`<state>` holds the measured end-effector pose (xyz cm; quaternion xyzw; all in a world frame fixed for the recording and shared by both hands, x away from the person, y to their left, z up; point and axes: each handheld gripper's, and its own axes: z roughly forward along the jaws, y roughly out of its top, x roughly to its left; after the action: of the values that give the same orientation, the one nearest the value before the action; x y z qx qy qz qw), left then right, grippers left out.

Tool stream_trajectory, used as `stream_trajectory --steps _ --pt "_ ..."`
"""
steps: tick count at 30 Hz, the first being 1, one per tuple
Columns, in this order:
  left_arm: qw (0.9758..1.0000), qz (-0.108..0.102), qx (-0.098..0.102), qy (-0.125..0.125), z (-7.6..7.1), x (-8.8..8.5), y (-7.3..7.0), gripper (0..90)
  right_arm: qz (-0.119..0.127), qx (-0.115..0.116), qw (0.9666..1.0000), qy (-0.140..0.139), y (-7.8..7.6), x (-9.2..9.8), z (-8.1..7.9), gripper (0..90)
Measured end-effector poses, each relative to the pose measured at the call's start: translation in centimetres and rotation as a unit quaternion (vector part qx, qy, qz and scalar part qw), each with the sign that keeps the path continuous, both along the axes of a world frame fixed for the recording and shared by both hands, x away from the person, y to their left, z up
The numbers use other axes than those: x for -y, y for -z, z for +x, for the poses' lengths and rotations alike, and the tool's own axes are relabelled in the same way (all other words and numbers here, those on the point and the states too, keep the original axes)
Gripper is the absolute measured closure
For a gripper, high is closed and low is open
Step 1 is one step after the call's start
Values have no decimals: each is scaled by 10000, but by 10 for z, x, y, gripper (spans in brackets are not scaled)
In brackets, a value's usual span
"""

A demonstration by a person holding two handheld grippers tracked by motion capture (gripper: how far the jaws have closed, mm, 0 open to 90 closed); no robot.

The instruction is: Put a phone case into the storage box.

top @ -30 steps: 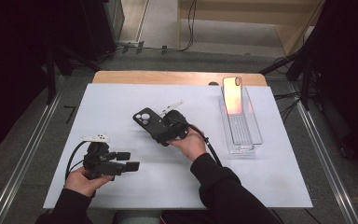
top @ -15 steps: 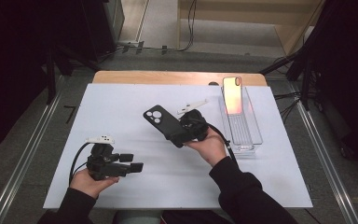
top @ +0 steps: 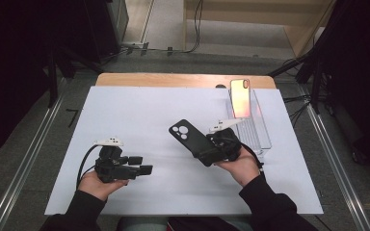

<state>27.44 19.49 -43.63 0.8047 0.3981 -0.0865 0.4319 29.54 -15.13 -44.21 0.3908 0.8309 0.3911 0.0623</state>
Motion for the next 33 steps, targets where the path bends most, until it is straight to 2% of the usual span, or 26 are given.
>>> stream_trajectory --steps 5,9,13,19,26,29,33 --pt "9999 -43 -89 -31 2 7 -2 333 0 -48 10000 39 6 1 -11 137" --pt "9998 -49 -184 -60 5 13 -4 333 41 -45 10000 62 9 -4 -14 136" --pt "9997 -74 -183 -122 8 18 -7 332 120 -7 9999 122 10 -10 -16 136" --pt "9992 -95 -227 -317 14 24 -10 331 257 -37 9990 373 16 -18 -18 136" --pt "9985 -164 -159 -505 24 32 -14 331 508 -110 9961 715 22 -23 -19 134" --pt "9979 -155 -155 -607 29 36 -12 329 476 -49 9959 774 23 -26 -18 133" --pt "9972 -114 -163 -726 35 41 -11 329 641 -66 9941 870 26 -30 -17 134"
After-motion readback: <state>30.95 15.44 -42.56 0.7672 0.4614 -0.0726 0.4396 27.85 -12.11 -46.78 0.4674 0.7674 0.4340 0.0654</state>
